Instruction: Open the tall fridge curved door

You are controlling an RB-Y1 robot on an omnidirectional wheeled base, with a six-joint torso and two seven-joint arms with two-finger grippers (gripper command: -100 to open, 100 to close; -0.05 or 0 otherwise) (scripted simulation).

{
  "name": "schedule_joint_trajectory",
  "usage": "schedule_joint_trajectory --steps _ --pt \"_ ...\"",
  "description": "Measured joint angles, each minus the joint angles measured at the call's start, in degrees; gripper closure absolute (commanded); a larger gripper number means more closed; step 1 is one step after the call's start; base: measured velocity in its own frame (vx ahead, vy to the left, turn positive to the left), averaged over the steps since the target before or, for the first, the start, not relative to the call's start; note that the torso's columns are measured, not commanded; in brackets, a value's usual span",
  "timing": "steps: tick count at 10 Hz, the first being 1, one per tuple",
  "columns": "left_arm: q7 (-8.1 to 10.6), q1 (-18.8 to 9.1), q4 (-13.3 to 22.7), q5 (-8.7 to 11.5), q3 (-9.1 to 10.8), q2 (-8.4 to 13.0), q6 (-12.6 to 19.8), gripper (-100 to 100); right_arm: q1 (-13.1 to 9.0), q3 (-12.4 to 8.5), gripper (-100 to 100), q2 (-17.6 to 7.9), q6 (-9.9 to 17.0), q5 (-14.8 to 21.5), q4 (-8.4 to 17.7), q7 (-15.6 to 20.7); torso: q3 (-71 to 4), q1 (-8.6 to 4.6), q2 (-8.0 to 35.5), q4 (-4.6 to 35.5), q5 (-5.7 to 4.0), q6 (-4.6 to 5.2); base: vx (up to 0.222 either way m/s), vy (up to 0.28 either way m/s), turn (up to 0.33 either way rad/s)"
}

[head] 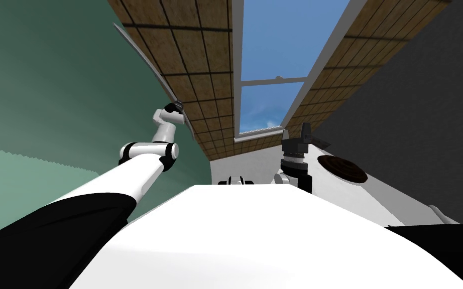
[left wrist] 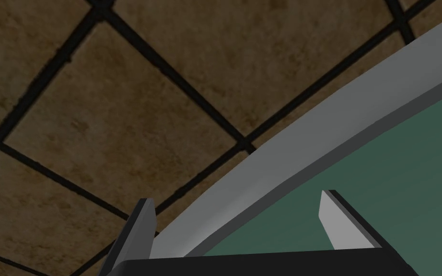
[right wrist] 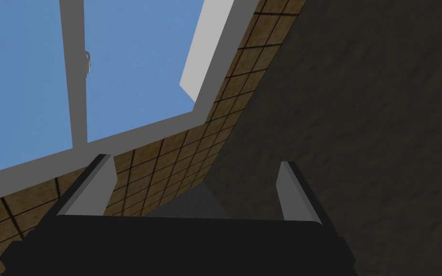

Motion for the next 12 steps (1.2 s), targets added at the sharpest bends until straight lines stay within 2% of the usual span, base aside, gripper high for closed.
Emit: schedule_joint_trajectory --steps 2,4,6,7,8,9,10,11,12 --pt "0.03 0.35 -2.17 -0.01 0.38 0.65 0.49 -100 0.00 0.00 0 0.00 0.00 0.00 0.00 0.00 0.15 -0.22 0.21 -0.32 0.21 0.09 0.019 0.012 -0.037" --pt "-0.31 -2.28 0.18 0.07 0.34 2.07 1.73 -100 -0.01 0.00 0 0.00 0.00 0.00 0.00 0.00 0.26 -0.21 0.38 -0.28 0.21 0.07 -0.007 0.006 -0.057" --pt "-0.46 -2.96 0.46 0.00 0.30 2.29 2.16 -100 0.01 0.00 0 0.00 0.00 0.00 0.00 0.00 0.11 -0.22 0.12 -0.32 0.18 0.08 0.079 0.029 -0.023" --pt "-0.50 -2.98 0.51 -0.02 0.32 2.30 2.35 100 0.00 0.00 0 0.00 0.00 0.00 0.00 0.00 0.04 -0.17 0.13 -0.36 0.20 0.18 -0.004 -0.009 0.035" --pt "-0.53 -2.83 0.72 -0.08 0.38 2.37 2.55 100 0.00 0.00 0 0.01 0.00 0.00 0.00 0.00 0.18 -0.10 0.27 -0.27 0.23 0.30 -0.112 -0.079 -0.182" --pt "-1.00 -3.47 0.83 0.42 -0.11 2.10 2.96 100 -0.03 0.02 0 0.01 0.00 0.00 0.00 0.00 0.23 -0.16 0.55 -0.27 0.15 0.90 -0.188 -0.092 -0.235" --pt "-1.06 -2.67 -2.10 0.74 -0.56 1.01 4.60 100 -0.04 0.03 0 0.02 0.00 0.00 0.00 0.00 0.55 0.17 0.62 -0.26 0.50 0.84 -0.138 -0.096 -0.151" --pt "-0.98 -3.70 -1.09 0.38 -1.13 -0.28 4.60 100 -0.03 0.02 0 0.01 0.01 0.00 0.00 0.00 0.35 0.40 0.43 -0.08 0.42 0.37 -0.061 -0.049 -0.046" --pt "-1.18 -3.90 -0.34 0.56 -1.53 -0.64 3.75 100 -0.01 0.01 0 0.01 0.00 0.00 0.00 0.00 0.25 0.51 0.27 -0.03 0.46 -0.12 -0.110 -0.064 -0.149"
